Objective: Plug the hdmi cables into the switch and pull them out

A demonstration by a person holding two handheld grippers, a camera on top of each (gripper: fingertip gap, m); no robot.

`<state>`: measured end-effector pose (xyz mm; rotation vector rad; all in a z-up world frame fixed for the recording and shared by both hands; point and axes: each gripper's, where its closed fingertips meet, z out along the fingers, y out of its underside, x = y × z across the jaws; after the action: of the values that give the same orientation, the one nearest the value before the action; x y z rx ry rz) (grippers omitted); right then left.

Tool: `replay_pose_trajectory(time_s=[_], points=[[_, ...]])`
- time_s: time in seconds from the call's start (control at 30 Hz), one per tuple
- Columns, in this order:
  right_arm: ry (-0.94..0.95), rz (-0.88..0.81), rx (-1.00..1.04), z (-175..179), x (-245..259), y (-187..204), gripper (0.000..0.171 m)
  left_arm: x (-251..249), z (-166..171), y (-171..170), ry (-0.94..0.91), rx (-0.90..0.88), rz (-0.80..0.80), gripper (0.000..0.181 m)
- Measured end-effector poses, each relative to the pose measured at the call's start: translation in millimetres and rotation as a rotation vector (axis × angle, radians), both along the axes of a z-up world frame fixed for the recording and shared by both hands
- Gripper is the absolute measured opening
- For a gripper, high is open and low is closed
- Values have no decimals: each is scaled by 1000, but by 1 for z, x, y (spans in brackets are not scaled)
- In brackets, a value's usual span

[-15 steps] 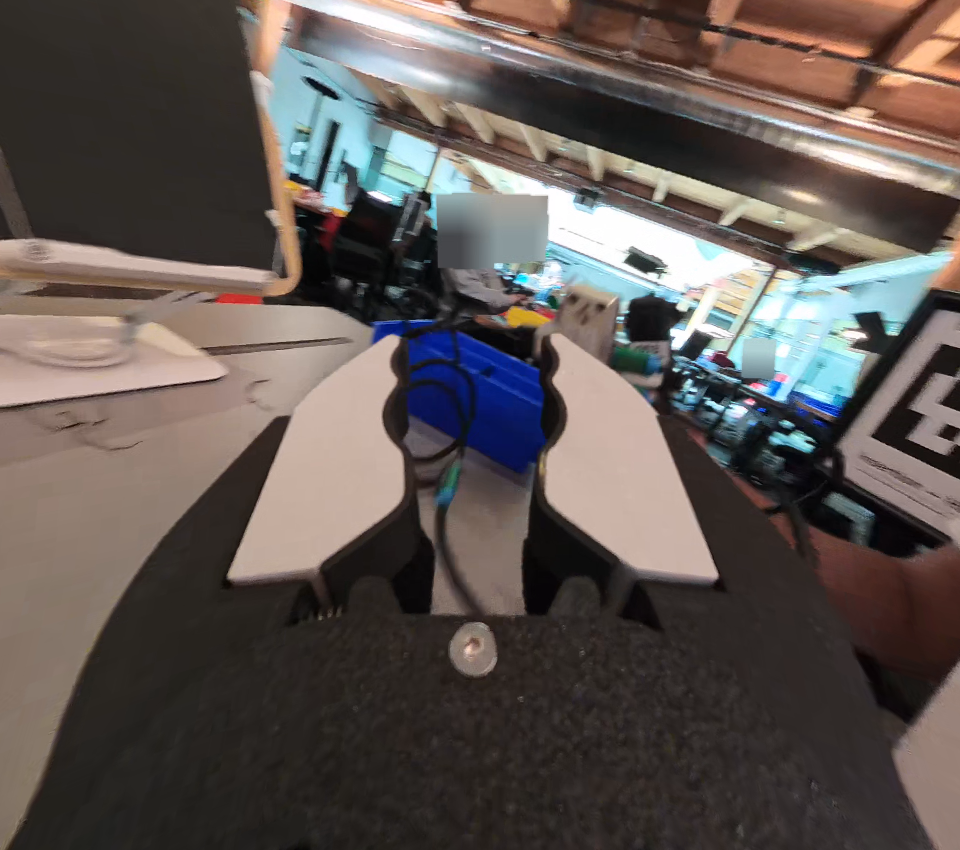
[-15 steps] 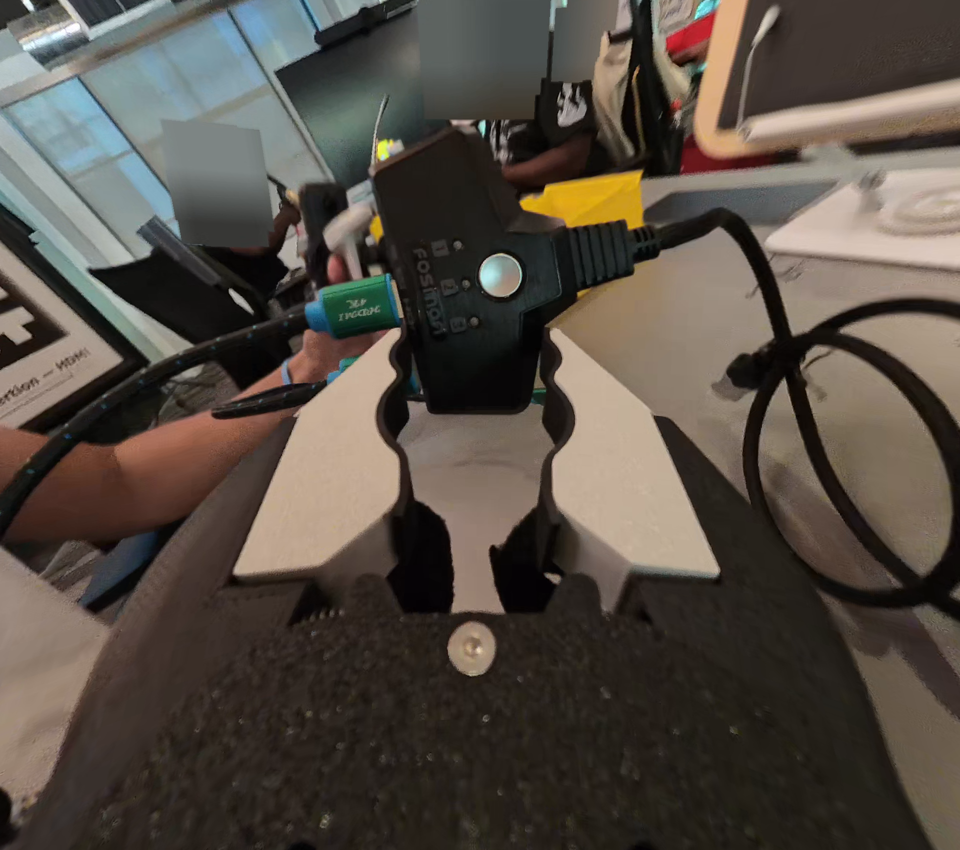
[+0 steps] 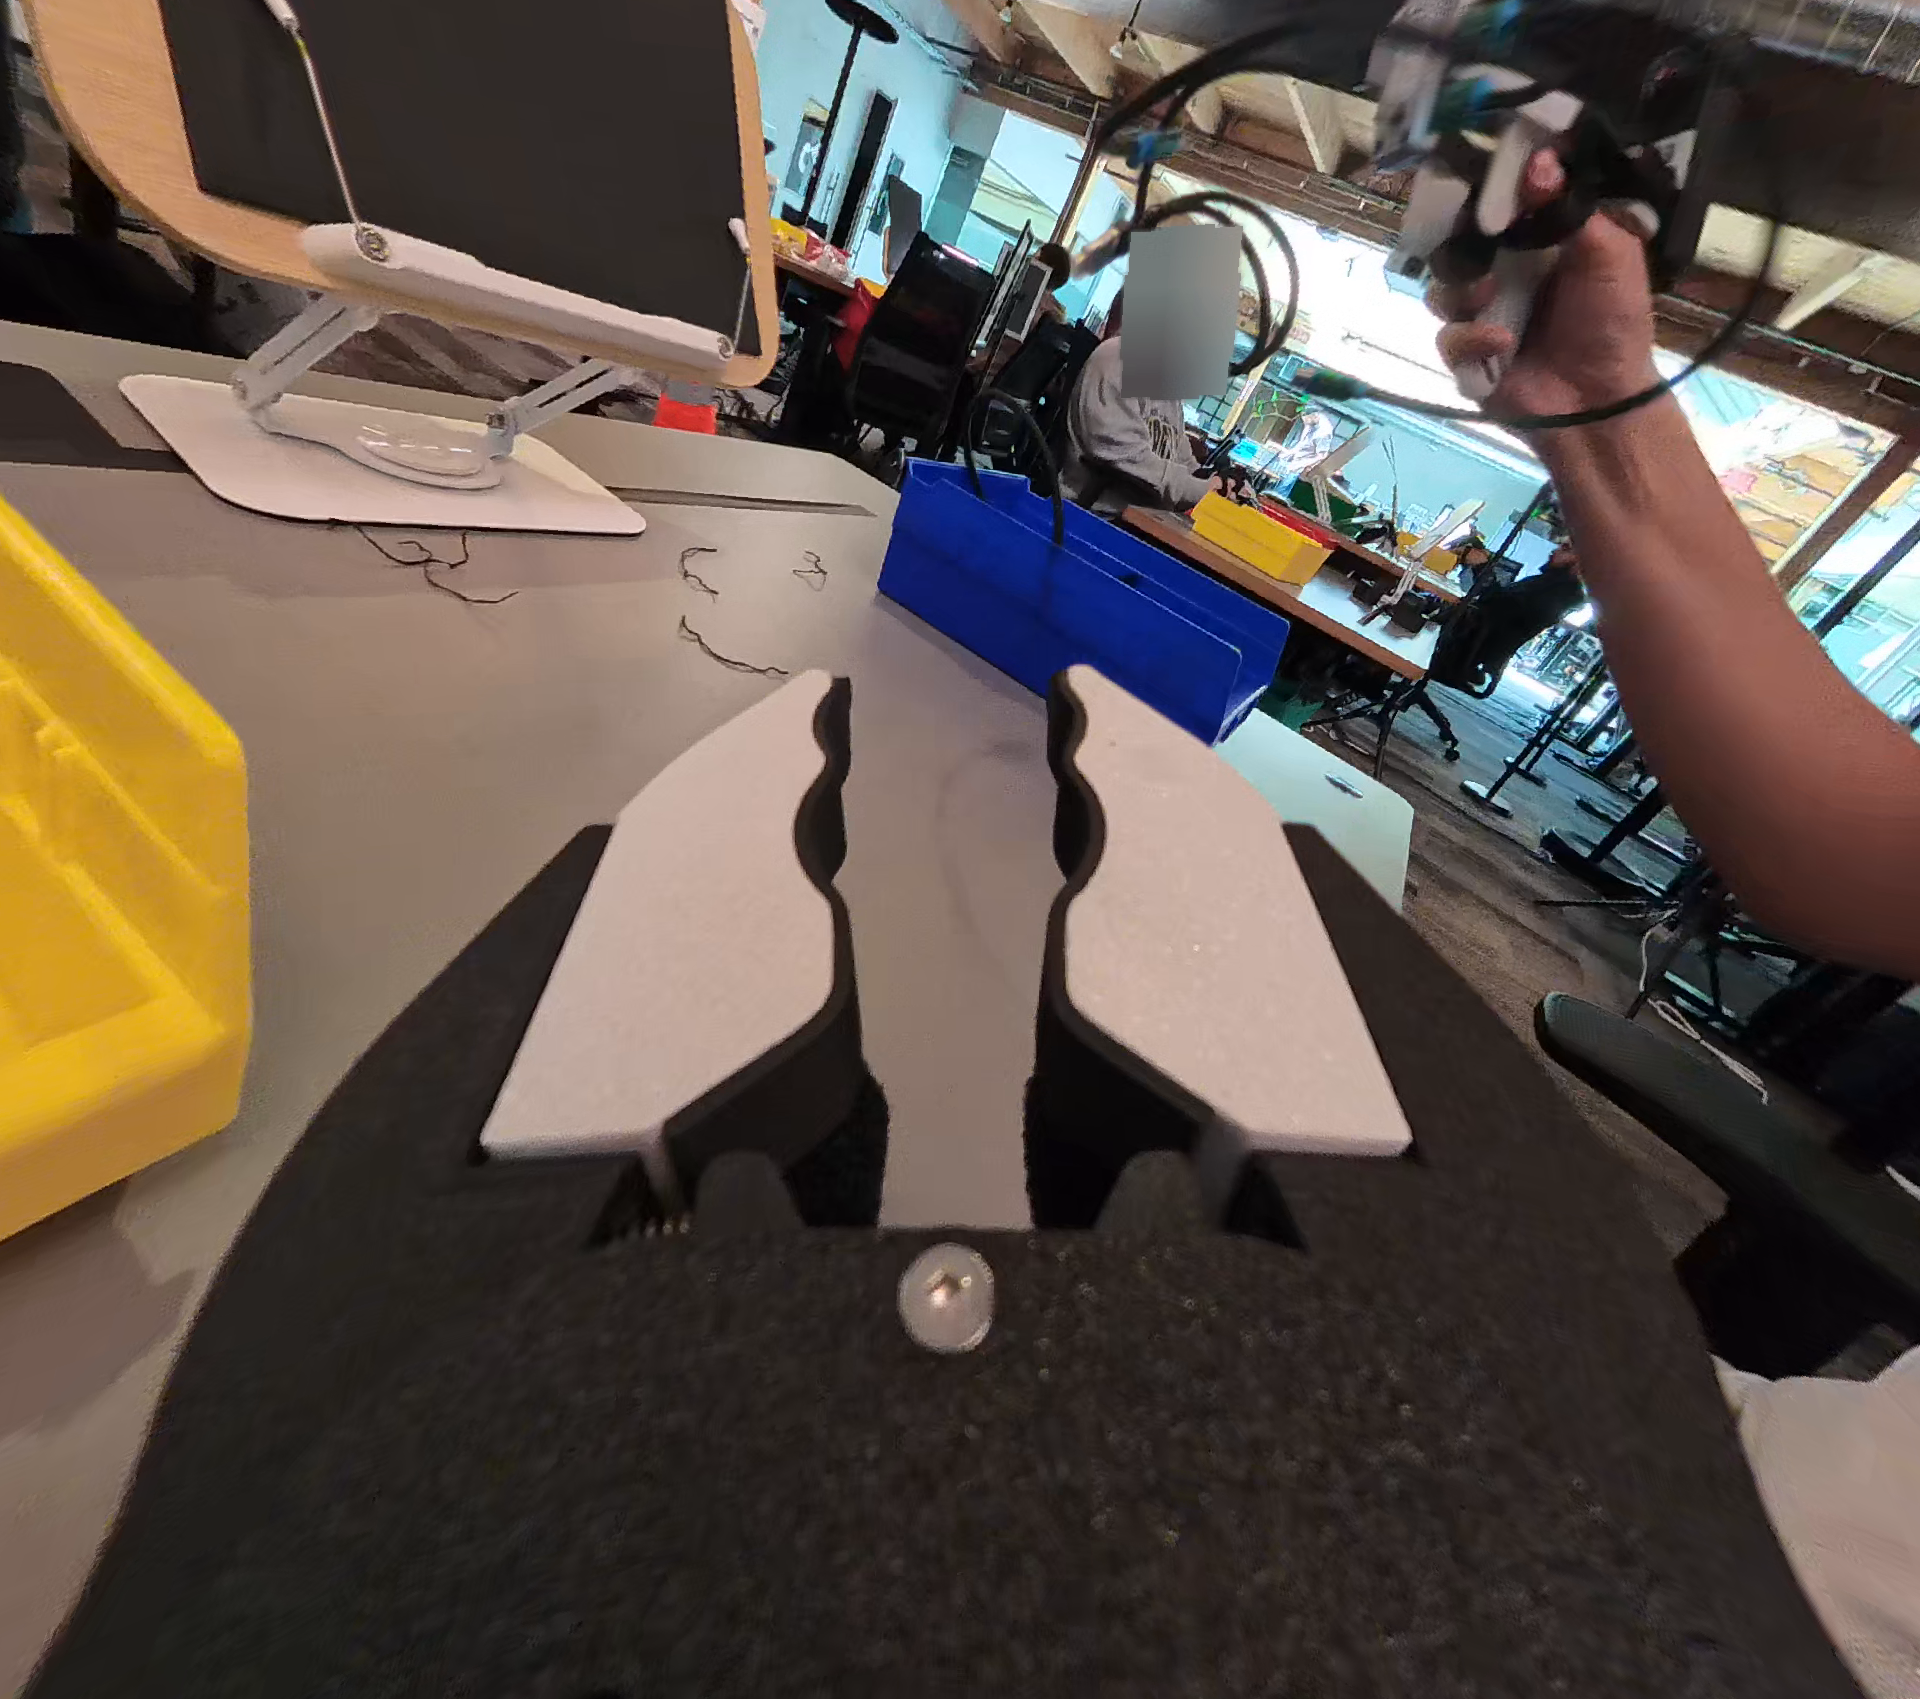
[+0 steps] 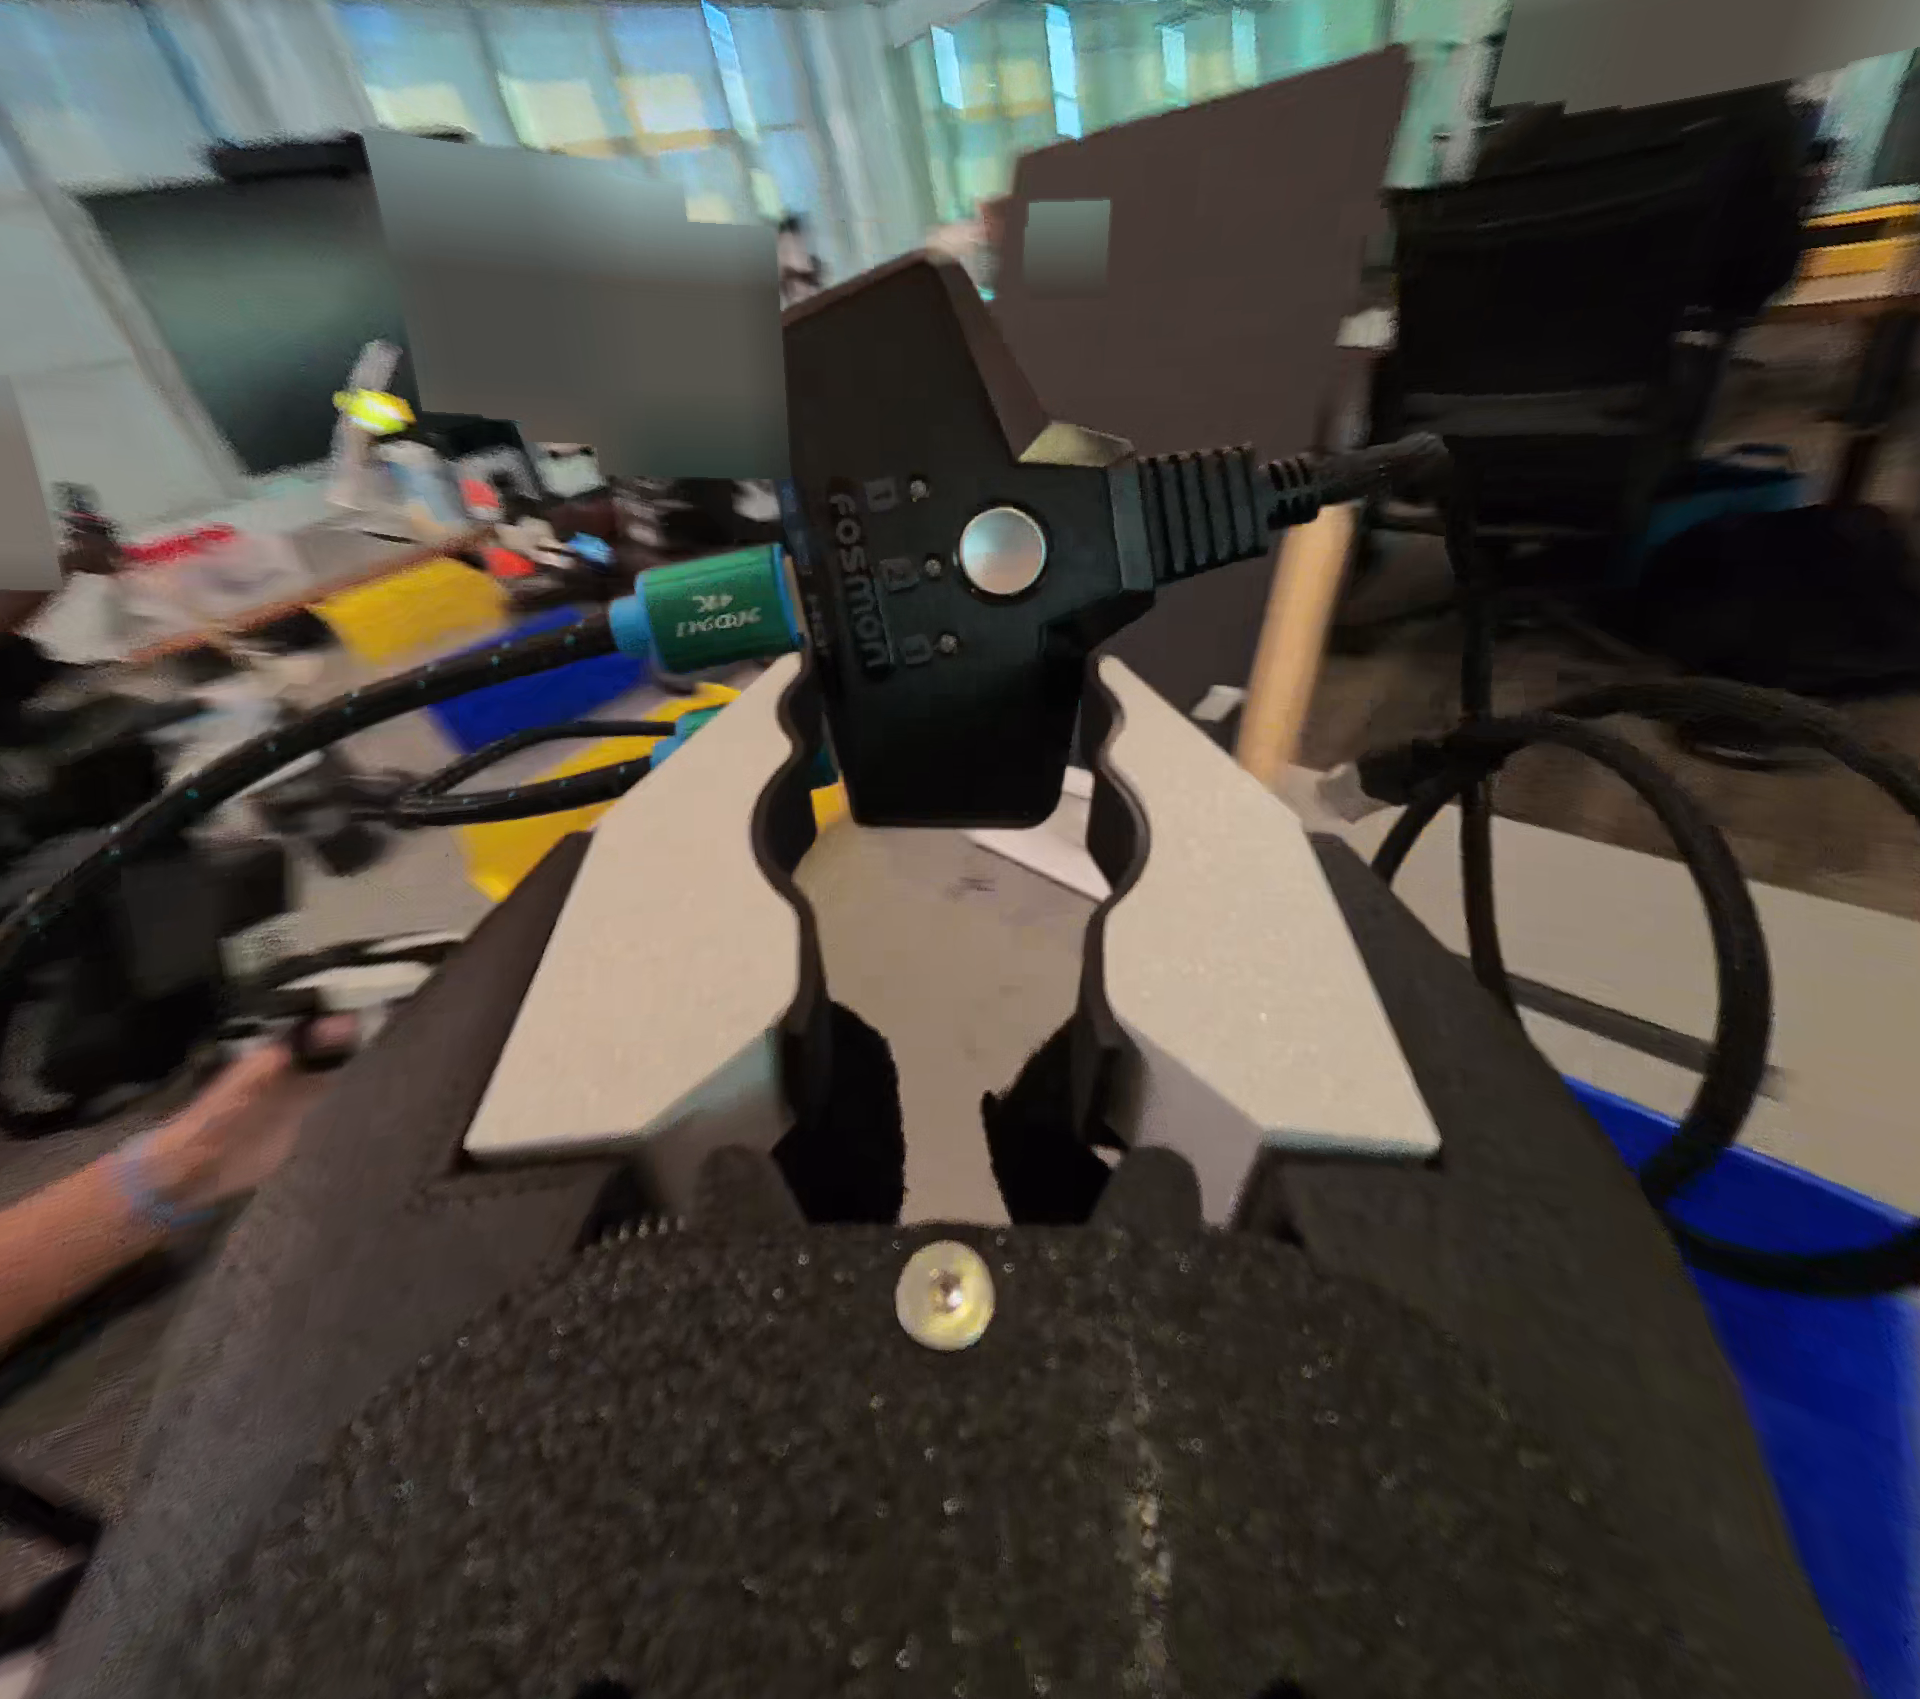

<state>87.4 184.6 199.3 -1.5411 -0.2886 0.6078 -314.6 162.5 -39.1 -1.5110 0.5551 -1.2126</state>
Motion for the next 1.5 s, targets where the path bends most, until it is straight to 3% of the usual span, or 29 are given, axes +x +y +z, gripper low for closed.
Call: replay_pose_trajectory(time_s=[0.13, 0.33, 0.5, 0.53, 0.63, 0.83, 0.87, 0.9, 0.97, 1.03, 1.13, 1.5], points=[[-239, -265, -46, -30, 76, 27, 49, 6, 2, -4, 9, 21, -7, 35], [-557, -509, -282, -150, 126, 80, 50, 22, -2, -11, 77, 68, -32, 34], [-610, -374, -720, -267, 114, 108, 49, 26, -3, -13, 63, 47, -53, 34], [-614, -339, -779, -283, 110, 112, 42, 26, -4, -13, 63, 45, -55, 34], [-576, -348, -880, -295, 110, 124, 28, 26, -7, -13, 66, 29, -66, 34], [-730, -333, -1045, -301, 109, 127, 25, 30, -10, -13, 40, -4, -97, 34], [-734, -317, -1065, -303, 107, 126, 19, 31, -11, -13, 43, -9, -104, 34], [-739, -284, -1103, -309, 103, 123, 2, 33, -11, -14, 45, -10, -110, 34], [-865, -188, -1325, -361, 108, 95, 0, 36, -12, -15, 51, -6, -117, 34], [-920, -246, -1276, -388, 115, 102, 0, 36, -12, -15, 57, -5, -117, 34], [-789, -268, -1126, -369, 106, 107, 0, 30, -10, -15, 53, 8, -93, 34], [-831, -430, -733, -250, 115, 78, 0, 18, -11, -2, 71, 25, -25, 33]])
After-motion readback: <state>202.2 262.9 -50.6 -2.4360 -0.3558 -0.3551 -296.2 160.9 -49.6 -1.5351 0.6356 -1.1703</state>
